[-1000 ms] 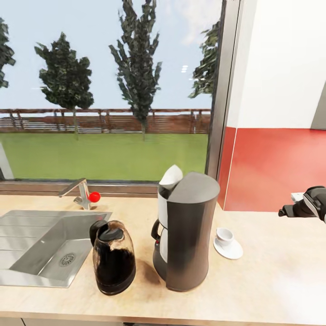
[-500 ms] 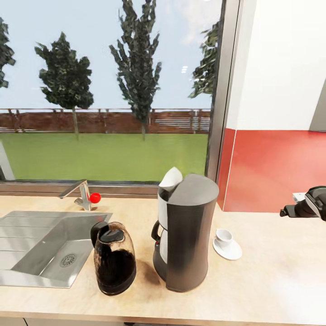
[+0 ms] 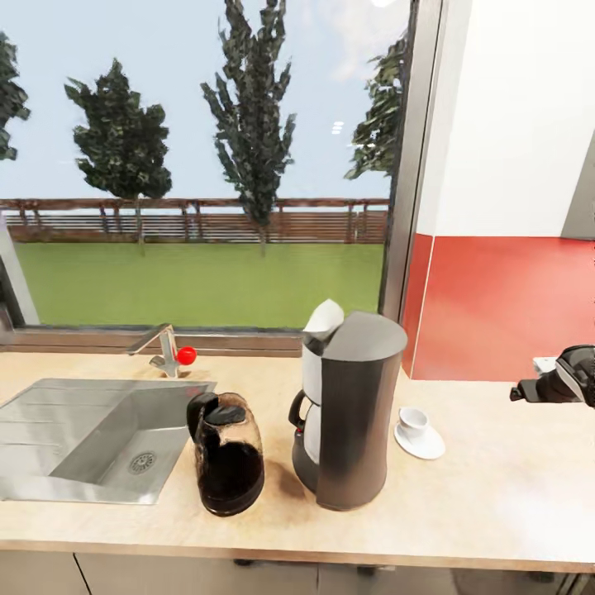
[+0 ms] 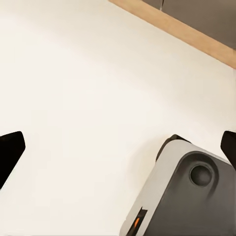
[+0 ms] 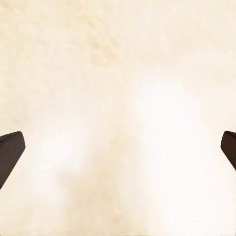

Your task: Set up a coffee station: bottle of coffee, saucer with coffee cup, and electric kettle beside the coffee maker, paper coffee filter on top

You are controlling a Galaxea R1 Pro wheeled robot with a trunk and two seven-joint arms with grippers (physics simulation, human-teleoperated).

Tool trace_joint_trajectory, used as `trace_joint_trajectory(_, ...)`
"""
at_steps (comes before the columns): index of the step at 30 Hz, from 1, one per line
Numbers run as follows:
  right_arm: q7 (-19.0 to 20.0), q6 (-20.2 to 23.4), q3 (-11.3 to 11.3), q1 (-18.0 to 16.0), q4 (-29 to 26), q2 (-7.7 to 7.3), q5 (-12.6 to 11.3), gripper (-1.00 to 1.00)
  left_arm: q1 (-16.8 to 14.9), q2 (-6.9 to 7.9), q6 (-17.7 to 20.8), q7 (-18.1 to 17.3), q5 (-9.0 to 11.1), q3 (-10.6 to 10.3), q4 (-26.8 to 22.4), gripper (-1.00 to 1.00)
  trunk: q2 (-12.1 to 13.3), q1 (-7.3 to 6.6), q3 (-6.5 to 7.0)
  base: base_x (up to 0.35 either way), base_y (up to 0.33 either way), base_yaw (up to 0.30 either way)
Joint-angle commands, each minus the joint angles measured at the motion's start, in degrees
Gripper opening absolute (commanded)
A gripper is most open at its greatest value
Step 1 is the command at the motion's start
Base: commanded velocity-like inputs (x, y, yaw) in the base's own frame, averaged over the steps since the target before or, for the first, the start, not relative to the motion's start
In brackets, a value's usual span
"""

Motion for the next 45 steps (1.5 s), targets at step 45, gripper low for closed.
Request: trace_joint_trajectory(45, -5.52, -29.79, -0.17, 40.19, 6.57, 15.02, -19.09, 1.0, -0.06, 0.47, 3.16, -0.58, 0.3, 0.49, -4.5, 1.0, -0.04, -0.01, -0.01, -0.257, 0.18, 0.0)
